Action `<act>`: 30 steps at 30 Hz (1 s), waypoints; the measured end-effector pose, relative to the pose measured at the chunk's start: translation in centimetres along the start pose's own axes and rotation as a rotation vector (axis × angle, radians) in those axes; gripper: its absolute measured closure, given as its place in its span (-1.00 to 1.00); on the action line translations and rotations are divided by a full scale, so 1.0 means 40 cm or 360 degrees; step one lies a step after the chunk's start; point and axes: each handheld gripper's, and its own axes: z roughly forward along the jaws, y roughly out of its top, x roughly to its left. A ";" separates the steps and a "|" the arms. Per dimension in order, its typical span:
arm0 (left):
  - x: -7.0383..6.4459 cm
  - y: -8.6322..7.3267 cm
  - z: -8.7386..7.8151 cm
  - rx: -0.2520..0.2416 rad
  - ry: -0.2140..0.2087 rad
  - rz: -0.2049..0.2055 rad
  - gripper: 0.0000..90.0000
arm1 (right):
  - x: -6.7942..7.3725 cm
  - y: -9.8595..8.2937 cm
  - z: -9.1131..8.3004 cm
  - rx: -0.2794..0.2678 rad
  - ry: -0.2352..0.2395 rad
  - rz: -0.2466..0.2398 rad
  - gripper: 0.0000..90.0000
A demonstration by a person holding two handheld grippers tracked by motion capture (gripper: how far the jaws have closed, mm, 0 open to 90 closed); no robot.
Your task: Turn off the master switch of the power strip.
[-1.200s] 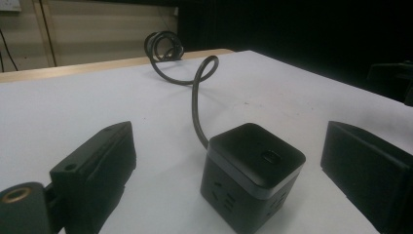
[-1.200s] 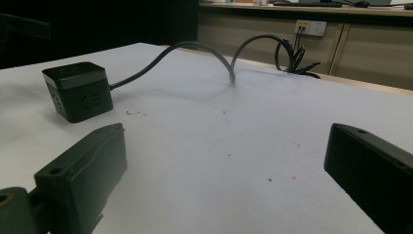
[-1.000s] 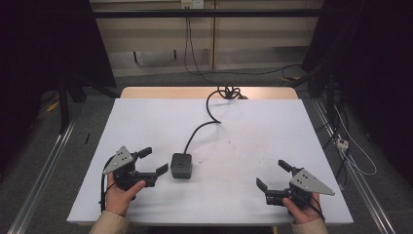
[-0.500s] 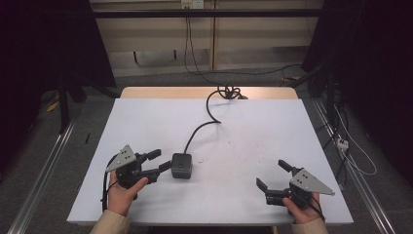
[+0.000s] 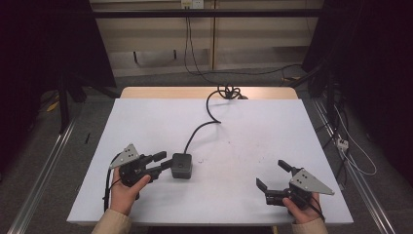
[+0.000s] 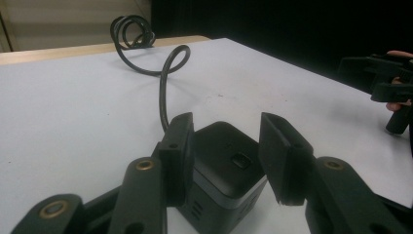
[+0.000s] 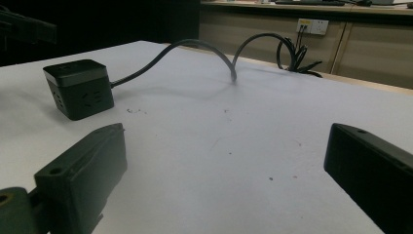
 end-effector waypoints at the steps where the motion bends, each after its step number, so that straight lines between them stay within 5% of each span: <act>1: 0.000 0.001 0.001 0.0001 0.0002 0.0001 0.29 | 0.000 0.000 0.000 0.0000 0.0000 -0.0002 -0.97; 30: -0.008 0.012 0.036 0.0073 -0.0029 0.0002 0.67 | 0.001 0.001 0.000 -0.0002 0.0005 -0.0008 -0.97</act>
